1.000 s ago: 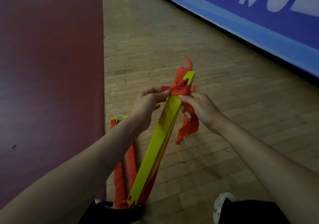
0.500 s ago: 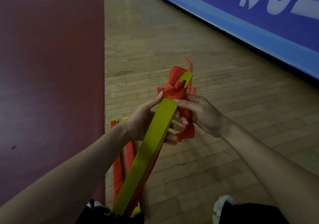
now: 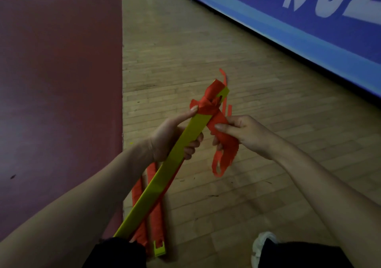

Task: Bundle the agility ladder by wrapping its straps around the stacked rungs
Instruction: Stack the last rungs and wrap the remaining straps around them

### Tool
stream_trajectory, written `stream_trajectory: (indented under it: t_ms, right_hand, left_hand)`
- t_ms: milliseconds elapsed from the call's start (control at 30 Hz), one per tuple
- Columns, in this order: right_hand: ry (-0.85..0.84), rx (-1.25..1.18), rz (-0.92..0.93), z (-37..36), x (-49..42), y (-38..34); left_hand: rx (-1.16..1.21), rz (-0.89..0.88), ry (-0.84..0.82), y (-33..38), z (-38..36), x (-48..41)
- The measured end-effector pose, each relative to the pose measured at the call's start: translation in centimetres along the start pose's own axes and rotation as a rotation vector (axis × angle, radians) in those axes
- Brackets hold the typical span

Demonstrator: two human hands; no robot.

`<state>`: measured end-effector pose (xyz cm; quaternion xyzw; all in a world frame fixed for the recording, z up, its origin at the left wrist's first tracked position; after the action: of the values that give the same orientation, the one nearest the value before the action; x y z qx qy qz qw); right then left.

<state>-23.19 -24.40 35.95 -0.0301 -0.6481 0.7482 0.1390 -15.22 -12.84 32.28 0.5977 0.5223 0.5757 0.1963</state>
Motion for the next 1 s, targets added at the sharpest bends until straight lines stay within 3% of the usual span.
stream_trajectory:
  t_ms: [233,433,567,667,833,900,1000]
  right_hand:
    - [0.104,0.281,0.096,-0.6,0.0,-0.5]
    - [0.252,0.251,0.1,-0.7,-0.6,-0.6]
    - [0.344,0.042,0.069,-0.3,-0.6,-0.5]
    - [0.374,0.036,0.071,-0.5,-0.8,-0.4]
    - [0.34,-0.093,0.052,-0.7,-1.4,0.1]
    - [0.32,-0.123,0.049,-0.5,-1.5,0.2]
    - [0.276,-0.217,0.048,-0.4,-1.5,0.3]
  left_hand:
    - [-0.133,-0.029,0.317,0.5,0.8,-0.4]
    - [-0.159,-0.138,0.444,1.2,0.1,-0.6]
    - [-0.109,-0.15,0.415,1.0,-0.4,-1.0]
    - [-0.08,-0.151,0.346,1.1,-1.1,-1.0]
    - [-0.18,-0.107,0.365,1.2,-0.3,-0.3]
    - [-0.254,-0.166,0.389,1.4,0.8,-0.1]
    - [-0.245,-0.25,0.252,1.2,1.1,0.1]
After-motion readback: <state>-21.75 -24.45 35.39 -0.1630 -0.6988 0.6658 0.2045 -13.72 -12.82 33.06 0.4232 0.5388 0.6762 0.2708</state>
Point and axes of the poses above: each hand's wrist, its own x-axis away from the middle knuckle, its own z-axis out of the back of the hand, y = z × x, the point moved 7 cm from there along -x, towards the middle knuckle, and after that the axes turned 3 degrees about -x, right-handed, at the moved point
